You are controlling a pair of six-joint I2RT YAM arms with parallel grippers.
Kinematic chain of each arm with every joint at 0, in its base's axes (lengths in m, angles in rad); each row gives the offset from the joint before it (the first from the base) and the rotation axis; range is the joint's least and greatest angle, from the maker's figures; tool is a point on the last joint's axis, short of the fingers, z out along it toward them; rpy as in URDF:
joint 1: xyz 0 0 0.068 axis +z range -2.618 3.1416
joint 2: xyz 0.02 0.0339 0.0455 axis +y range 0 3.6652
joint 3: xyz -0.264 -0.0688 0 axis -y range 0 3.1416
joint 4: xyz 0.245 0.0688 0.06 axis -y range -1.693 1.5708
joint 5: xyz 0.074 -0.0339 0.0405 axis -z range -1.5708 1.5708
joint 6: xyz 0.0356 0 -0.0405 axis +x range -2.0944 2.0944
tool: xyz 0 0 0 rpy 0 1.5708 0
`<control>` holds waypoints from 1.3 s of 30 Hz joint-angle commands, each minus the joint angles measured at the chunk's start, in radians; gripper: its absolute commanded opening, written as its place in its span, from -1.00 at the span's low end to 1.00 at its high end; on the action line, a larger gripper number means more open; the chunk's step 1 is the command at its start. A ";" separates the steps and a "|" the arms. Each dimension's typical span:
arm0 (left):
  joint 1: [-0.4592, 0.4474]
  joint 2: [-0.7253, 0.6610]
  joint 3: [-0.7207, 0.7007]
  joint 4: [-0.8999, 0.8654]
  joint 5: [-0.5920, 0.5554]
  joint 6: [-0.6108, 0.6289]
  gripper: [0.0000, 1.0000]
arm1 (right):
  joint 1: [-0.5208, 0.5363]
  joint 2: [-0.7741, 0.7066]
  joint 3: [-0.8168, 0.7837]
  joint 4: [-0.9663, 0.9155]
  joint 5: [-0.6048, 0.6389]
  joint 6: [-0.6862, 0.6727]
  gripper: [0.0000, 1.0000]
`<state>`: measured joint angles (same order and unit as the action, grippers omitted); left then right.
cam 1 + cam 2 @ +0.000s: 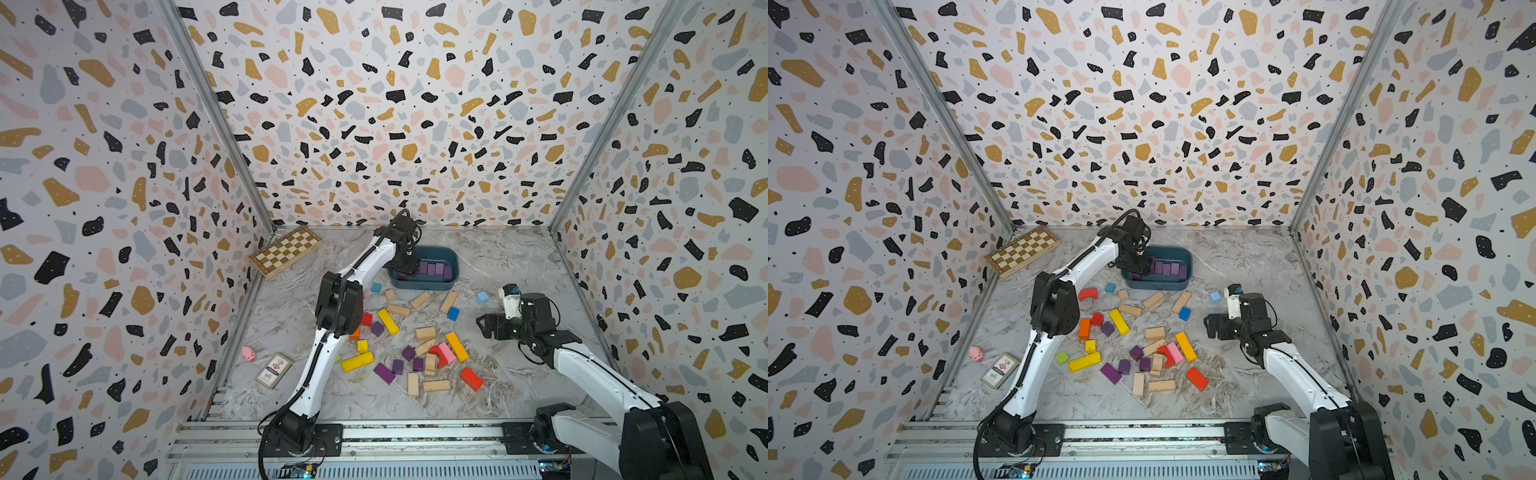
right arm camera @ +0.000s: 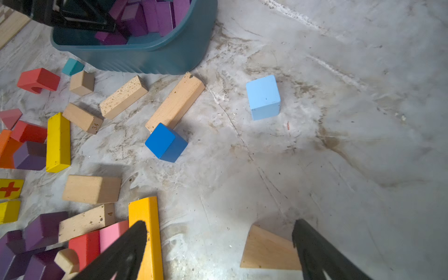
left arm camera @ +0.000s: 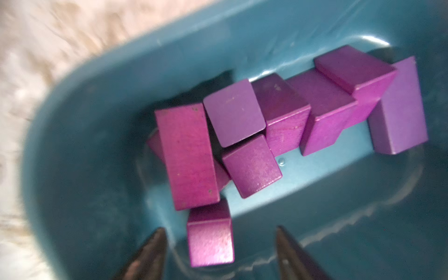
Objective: Pick purple bricks into the storage bin
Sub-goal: Place the building block in the storage box, then pick up the building block from the center of the board.
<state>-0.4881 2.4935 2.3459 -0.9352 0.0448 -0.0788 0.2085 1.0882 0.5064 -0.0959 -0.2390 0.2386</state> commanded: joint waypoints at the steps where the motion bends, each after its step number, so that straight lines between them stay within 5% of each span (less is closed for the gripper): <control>1: 0.004 -0.115 -0.013 0.017 -0.025 0.026 0.60 | -0.003 -0.004 0.002 0.003 -0.001 -0.001 0.91; 10: 0.003 -0.301 -0.129 0.007 -0.042 0.057 0.74 | -0.003 -0.014 -0.001 0.005 -0.002 -0.001 0.91; 23: -0.010 -0.756 -0.908 0.218 -0.031 0.069 0.68 | -0.003 -0.019 -0.004 0.007 -0.004 -0.002 0.92; 32: -0.067 -0.844 -1.163 0.255 -0.048 0.010 0.59 | -0.003 -0.027 -0.009 0.004 -0.007 0.000 0.91; 39: -0.106 -0.834 -1.232 0.290 -0.033 -0.021 0.51 | -0.003 -0.029 -0.011 0.002 -0.008 0.002 0.91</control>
<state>-0.5854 1.6665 1.1229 -0.6846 0.0105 -0.0761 0.2085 1.0794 0.5053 -0.0956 -0.2405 0.2386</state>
